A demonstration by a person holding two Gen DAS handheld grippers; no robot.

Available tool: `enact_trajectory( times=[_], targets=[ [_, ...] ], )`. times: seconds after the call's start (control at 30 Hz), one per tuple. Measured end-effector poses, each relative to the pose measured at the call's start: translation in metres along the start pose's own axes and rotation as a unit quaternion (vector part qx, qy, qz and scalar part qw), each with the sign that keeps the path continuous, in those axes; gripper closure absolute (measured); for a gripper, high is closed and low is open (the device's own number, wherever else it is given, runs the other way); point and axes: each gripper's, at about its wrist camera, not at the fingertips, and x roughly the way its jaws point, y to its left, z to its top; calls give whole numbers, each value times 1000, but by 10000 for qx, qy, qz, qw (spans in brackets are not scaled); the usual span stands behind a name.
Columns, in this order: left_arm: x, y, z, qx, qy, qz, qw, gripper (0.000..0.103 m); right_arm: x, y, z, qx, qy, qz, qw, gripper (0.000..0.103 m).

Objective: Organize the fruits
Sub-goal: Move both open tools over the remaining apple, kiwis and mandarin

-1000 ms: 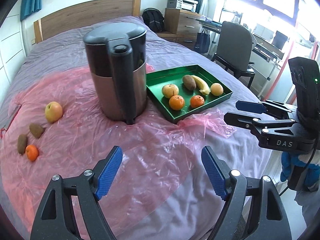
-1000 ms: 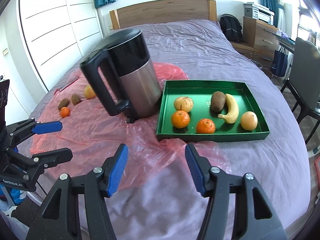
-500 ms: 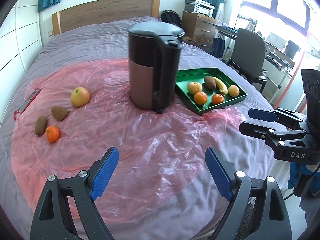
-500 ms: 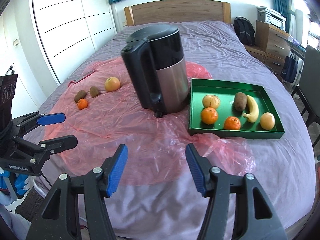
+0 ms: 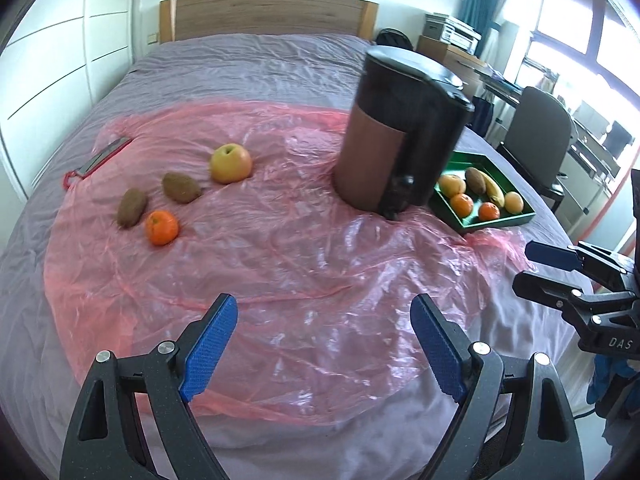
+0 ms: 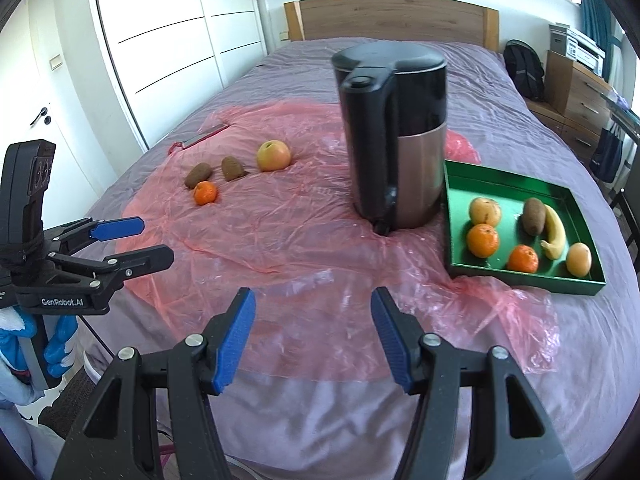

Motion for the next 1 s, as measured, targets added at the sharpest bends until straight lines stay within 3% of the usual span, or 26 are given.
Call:
enact_trajectory(
  times=[0.5,1.0],
  targets=[
    [6,86,-14,-915,-81,307,9953,18,37,49,14,-335,298,209,9988,28],
    [29,163,-23,-1741,-37,657,9825,18,90,82,38,-612,563,405,9957,28]
  ],
)
